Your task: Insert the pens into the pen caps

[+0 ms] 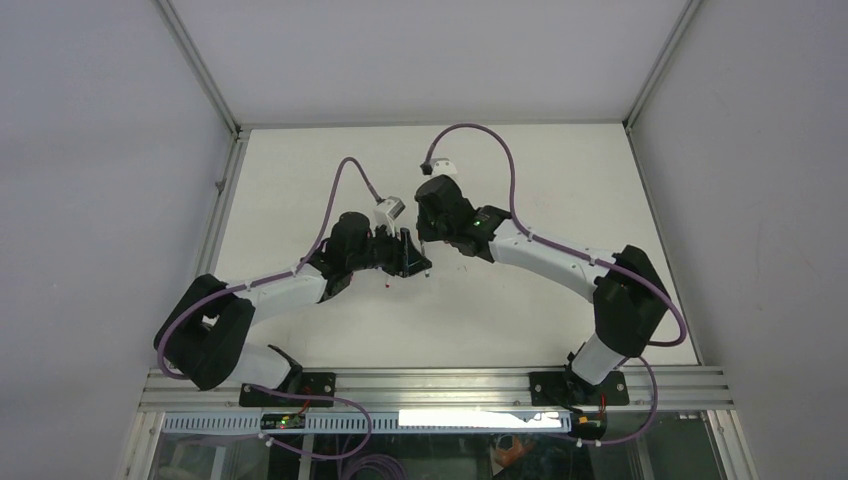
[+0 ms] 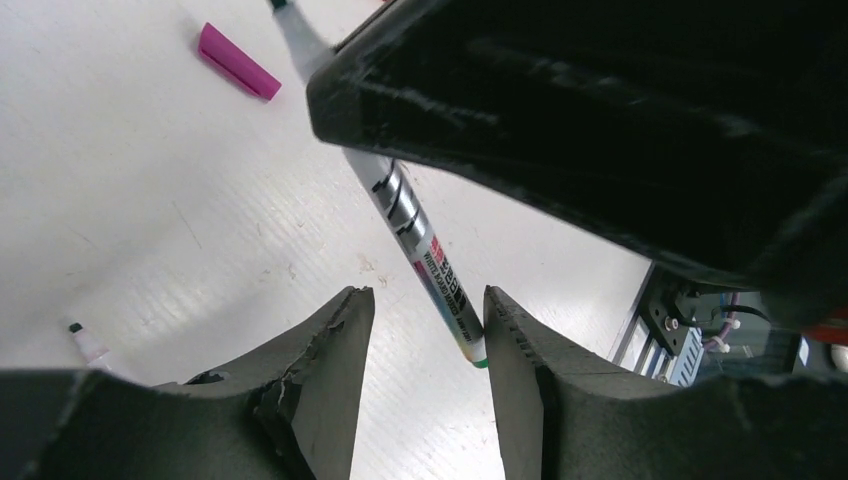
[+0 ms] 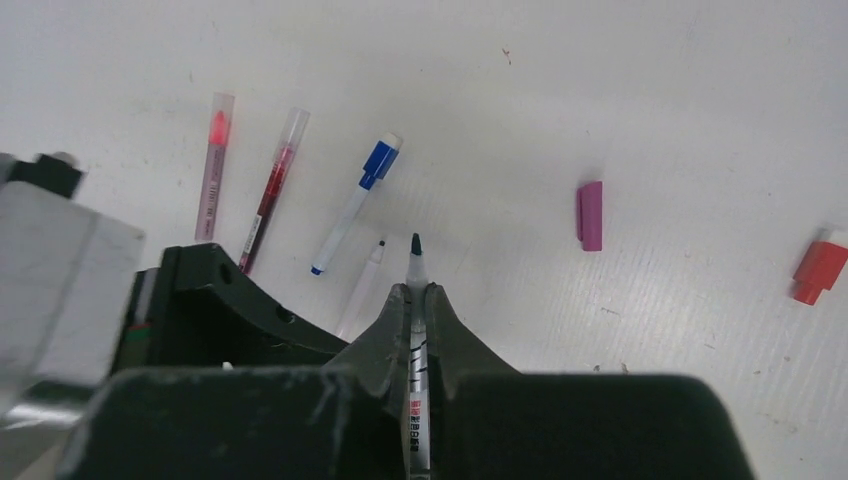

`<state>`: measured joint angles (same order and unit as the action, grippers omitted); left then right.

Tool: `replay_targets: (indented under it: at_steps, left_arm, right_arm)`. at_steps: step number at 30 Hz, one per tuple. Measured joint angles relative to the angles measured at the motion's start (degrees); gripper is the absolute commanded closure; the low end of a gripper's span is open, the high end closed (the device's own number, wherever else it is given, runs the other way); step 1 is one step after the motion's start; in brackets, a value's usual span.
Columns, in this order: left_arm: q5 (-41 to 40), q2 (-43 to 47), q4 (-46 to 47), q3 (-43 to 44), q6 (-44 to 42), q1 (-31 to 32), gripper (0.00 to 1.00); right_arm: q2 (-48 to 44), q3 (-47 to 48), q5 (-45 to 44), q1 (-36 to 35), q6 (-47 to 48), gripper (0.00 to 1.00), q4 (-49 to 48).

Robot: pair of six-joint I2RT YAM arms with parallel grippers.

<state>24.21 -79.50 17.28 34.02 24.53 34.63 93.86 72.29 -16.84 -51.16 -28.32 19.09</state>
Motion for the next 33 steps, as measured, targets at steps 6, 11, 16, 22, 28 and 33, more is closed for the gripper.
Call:
replay_targets:
  at_steps: [6,11,16,22,28,33]
  left_arm:
    - [0.0,-1.8,2.4,0.0,1.4,0.6,1.0]
    - [-1.0,-2.3,3.5,0.0,2.5,0.7,1.0]
    - [-1.1,-2.8,5.1,-0.3,2.5,0.7,1.0]
    - [-2.5,-2.5,4.1,-0.5,1.4,0.7,1.0]
    - [-6.4,0.1,0.0,-2.2,-0.6,0.7,1.0]
    - [-7.5,1.6,-2.2,-3.8,-1.6,0.7,1.0]
  right_arm:
    - [-2.3,0.0,-0.6,0.0,0.2,1.0,-0.5]
    - [-3.5,-0.9,-1.4,0.0,0.3,1.0,-0.9]
    - [-3.9,-1.4,-1.8,0.0,0.4,0.78,-1.7]
    - [-4.9,-3.0,-2.4,0.7,1.5,0.61,-2.1]
    - [-6.6,-5.9,0.1,8.0,2.5,0.63,-2.2]
    - [-3.0,-4.8,2.9,10.3,5.7,0.7,-2.0]
